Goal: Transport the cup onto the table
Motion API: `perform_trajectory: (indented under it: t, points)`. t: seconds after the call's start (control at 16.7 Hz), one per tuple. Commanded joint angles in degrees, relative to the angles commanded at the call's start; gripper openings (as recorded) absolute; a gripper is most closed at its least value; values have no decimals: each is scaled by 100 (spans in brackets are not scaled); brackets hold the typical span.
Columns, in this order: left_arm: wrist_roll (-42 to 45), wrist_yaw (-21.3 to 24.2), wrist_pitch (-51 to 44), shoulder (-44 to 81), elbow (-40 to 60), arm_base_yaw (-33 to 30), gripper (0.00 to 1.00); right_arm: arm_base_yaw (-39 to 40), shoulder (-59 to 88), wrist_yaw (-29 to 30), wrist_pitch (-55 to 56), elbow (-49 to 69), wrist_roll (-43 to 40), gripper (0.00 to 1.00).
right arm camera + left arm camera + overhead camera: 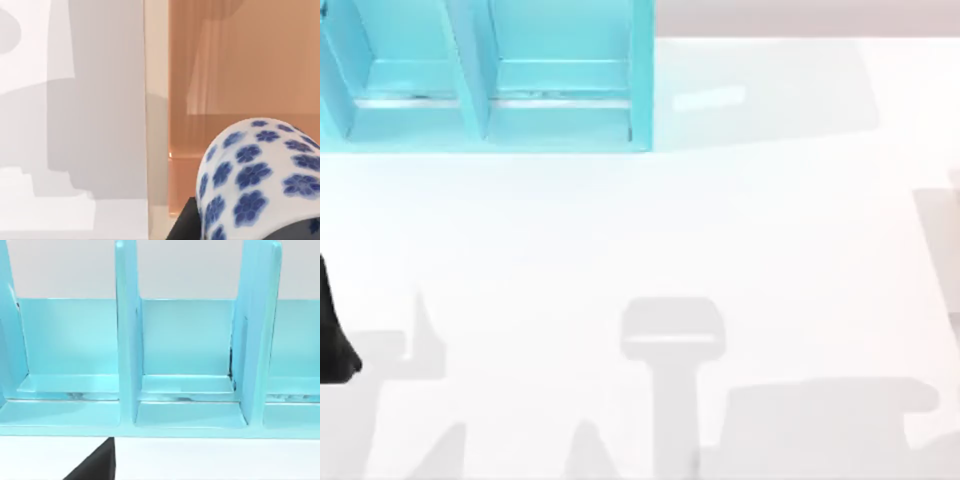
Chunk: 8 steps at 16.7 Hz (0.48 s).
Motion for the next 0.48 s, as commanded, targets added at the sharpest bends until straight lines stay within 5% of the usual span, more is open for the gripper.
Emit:
perform_trajectory:
  t: [0.48]
  points:
    - [0, 0, 0, 0, 0, 0, 100, 3413, 302, 61, -15, 294, 3192, 0]
